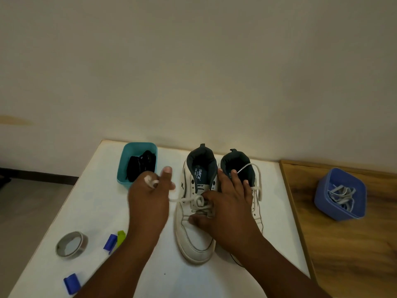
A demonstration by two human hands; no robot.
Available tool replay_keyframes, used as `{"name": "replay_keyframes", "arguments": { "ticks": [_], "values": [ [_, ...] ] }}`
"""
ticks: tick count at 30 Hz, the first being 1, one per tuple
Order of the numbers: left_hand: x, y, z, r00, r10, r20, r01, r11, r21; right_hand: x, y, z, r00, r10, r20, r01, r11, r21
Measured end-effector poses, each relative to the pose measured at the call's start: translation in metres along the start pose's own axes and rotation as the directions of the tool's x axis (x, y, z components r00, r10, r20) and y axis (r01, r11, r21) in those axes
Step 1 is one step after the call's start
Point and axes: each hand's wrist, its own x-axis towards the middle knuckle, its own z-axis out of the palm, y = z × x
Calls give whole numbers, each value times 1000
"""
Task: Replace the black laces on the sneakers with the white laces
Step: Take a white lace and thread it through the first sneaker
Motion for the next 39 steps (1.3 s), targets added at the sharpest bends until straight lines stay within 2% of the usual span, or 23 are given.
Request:
{"name": "replay_keyframes", "arguments": {
  "ticks": [2,4,7,8,10,12,13,15,17,18,19,21,23,27,30,31,34,37,39],
  "values": [
    [0,-12,4,982,9,188,-60,961,271,1,-1,3,1000,-1,-10,1,1000,0],
    [0,-26,5,942,-25,336,-164,838,521,2,-1,7,997,-5,-71,6,1000,9],
    [2,-36,3,905,-57,421,-234,760,606,2,1,11,996,-11,-88,12,1000,8],
    [2,-34,2,895,-51,443,-245,774,584,2,2,11,996,-14,-87,16,1000,19],
    [1,-21,1,921,-2,389,-172,895,412,1,3,9,996,-17,-85,21,999,41],
    [-1,-7,0,982,22,189,-53,986,160,0,2,8,998,-19,-65,21,999,42],
    [-1,-2,0,997,12,77,-17,997,71,0,2,8,998,-16,-60,19,999,40],
    [0,-4,3,995,-95,-35,91,991,-95,0,3,8,998,-6,-69,9,999,40],
    [3,-9,5,961,-275,16,270,930,-251,1,3,10,996,5,-91,0,998,62],
    [3,-12,7,949,-311,53,315,921,-229,1,3,11,994,11,-104,-3,997,75],
    [4,-17,8,951,-296,88,305,946,-115,1,3,12,993,16,-115,-6,996,84],
    [2,-26,12,964,-193,182,159,970,184,2,3,13,990,26,-136,-14,996,87],
    [1,-33,13,951,-131,281,4,912,409,2,3,15,986,34,-165,-20,996,83],
    [2,-42,7,902,24,431,-262,824,502,1,3,18,980,40,-196,-25,997,79],
    [0,-39,7,882,59,467,-319,804,502,1,5,21,983,30,-182,-20,998,60],
    [-1,-35,9,885,25,466,-267,845,463,1,5,21,984,26,-179,-17,999,49],
    [-5,-27,10,885,-155,438,15,952,306,1,2,20,983,26,-183,-17,998,53],
    [1,-23,6,868,-288,404,252,958,140,2,1,17,986,32,-166,-25,999,45],
    [7,-25,8,841,-401,363,420,907,28,2,2,15,987,39,-158,-32,998,45]
  ]
}}
